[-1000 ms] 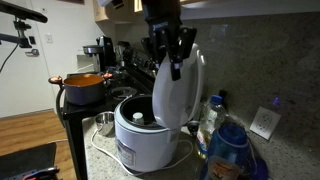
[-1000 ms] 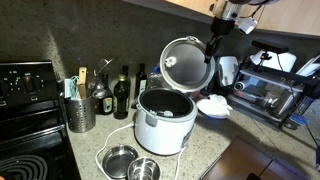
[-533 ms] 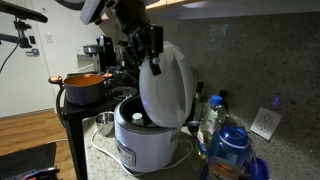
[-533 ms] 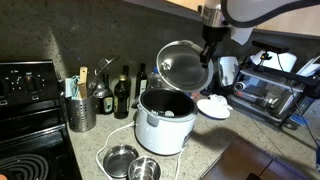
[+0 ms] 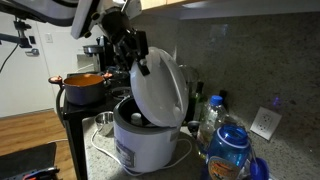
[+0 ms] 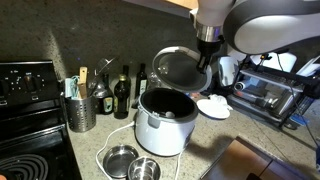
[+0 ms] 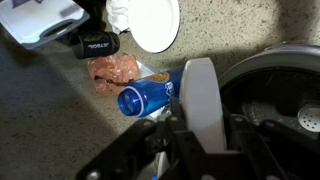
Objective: Close the lid on the rice cooker
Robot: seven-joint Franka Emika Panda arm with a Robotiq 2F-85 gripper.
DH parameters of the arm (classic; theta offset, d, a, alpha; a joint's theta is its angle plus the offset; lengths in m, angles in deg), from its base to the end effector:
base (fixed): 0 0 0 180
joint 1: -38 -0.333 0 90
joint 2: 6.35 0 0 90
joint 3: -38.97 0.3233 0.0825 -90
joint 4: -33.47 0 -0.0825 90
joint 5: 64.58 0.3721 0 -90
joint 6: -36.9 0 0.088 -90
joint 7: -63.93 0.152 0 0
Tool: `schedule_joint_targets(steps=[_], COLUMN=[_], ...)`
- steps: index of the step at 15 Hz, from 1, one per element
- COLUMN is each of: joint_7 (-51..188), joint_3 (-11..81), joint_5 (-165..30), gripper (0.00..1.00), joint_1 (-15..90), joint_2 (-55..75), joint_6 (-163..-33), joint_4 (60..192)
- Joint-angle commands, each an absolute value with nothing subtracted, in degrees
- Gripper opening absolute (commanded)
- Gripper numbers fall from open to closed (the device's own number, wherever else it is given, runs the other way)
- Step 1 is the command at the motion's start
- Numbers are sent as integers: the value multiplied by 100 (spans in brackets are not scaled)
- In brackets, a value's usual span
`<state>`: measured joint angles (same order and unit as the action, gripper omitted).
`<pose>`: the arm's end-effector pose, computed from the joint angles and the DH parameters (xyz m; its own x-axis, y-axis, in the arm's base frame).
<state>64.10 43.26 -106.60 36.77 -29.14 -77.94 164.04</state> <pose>0.4483 -0.0219 0.5141 0.9309 0.3651 0.0129 0.2669 -0.7037 0.6584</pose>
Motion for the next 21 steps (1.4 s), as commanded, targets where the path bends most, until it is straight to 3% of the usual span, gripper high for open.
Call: schedule_joint_targets(steps=[1,11,12,14,18,21], joint_7=[6318,7288,7326,7262,6382,5060], joint_3=[4429,4317,4291,4218,3961,3619], joint_5=[-10635,-11330,-11373,-11282,-10407,-9298], gripper=[9,9,59,66,96,100], joint_1=[3384,2975,2977,2960,2761,2555], joint_2=[-3179,-3815,-3879,-3957,-3798,-3632], joint_6=[-7810,-8957,-9097,-9486,-10460,-10723], joint_4=[17367,18398,18452,18600,19104,19199])
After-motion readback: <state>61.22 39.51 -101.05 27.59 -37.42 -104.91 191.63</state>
